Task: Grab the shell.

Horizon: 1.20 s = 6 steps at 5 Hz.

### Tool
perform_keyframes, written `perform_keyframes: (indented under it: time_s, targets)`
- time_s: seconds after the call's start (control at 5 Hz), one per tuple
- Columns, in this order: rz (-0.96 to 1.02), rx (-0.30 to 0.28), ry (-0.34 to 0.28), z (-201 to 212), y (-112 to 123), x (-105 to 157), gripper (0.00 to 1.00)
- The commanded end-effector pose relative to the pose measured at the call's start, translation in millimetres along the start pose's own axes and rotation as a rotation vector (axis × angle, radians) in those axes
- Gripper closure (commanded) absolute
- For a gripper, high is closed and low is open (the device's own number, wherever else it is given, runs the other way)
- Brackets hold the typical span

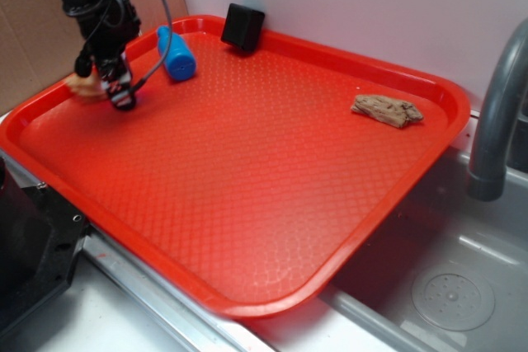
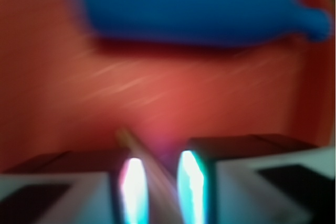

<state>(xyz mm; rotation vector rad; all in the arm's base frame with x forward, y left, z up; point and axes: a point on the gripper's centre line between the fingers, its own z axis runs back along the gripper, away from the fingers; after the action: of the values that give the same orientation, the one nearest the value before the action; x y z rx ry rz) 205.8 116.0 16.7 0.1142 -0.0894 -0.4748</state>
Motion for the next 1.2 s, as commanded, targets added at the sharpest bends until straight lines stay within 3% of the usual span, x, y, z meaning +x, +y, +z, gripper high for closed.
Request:
perform_keyframes:
  time_s: [0.0, 0.2, 0.4, 0.6, 0.8, 1.0]
  targets:
    - [-0.031, 0.017, -0.024, 26.6, -15.6, 15.4, 1.0]
    - [-0.028, 0.057, -0.111, 41.7, -4.0, -1.7, 0.0]
    - [-0.088, 0.061, -0.23, 50.5, 9.3, -25.4, 0.0]
    - [-0.083, 0.03, -0.199, 51.0, 23.3, -53.7, 0.0]
    - [-0.128, 0.025, -0.176, 44.5, 22.7, -60.2, 0.0]
    - [-0.178, 0.065, -0.146, 35.0, 25.6, -63.8, 0.0]
